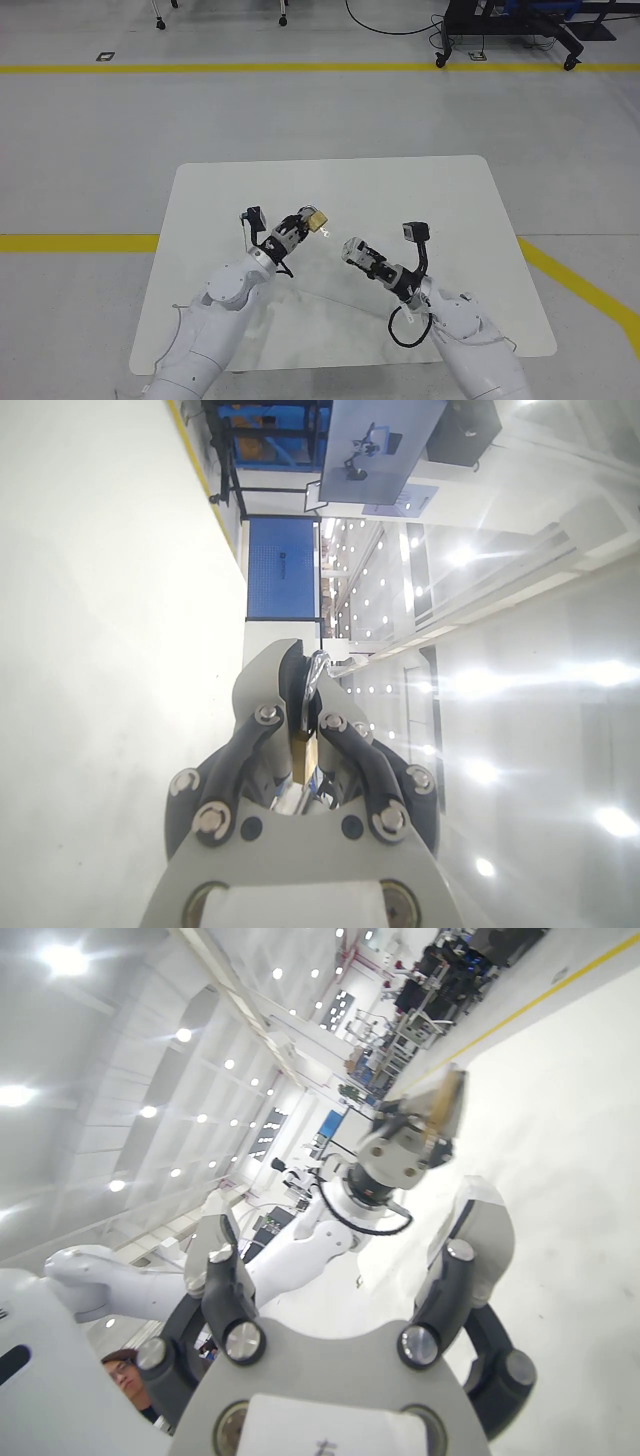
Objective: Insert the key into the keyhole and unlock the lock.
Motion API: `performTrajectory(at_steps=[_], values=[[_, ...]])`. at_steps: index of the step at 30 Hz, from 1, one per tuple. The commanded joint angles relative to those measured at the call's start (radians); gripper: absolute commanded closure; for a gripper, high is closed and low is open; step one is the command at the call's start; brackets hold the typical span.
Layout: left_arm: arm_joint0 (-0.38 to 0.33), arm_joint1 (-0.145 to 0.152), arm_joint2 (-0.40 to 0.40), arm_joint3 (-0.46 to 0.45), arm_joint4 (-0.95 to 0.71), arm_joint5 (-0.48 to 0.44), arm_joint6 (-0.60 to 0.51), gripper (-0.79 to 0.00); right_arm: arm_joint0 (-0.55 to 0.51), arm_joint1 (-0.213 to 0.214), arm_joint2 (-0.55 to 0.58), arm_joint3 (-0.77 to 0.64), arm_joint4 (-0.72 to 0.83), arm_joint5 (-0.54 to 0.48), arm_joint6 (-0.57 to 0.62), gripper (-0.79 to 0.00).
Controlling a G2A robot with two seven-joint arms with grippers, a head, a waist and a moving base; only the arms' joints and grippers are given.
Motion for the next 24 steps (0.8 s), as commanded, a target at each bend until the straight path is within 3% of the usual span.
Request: performTrajectory(at_steps=[1, 7, 12, 24], values=[[-0.005, -0.002, -0.003, 0.004, -0.071, 0.059, -0.048, 0.000, 0.007, 0.002, -0.003, 0.000, 0.067, -0.022, 0.050, 0.000], [-0.018, -0.008, -0.016, 0.031, -0.257, 0.190, -0.181, 0.000, 0.046, 0.001, -0.030, 0.021, 0.097, -0.022, 0.115, 0.000], [-0.027, -0.009, -0.012, 0.045, -0.284, 0.210, -0.220, 0.000, 0.073, -0.004, -0.053, 0.049, 0.109, -0.044, 0.119, 0.000], [-0.039, -0.006, -0.023, 0.065, -0.348, 0.268, -0.284, 0.000, 0.112, -0.020, -0.089, 0.089, -0.057, -0.032, -0.023, 0.000]])
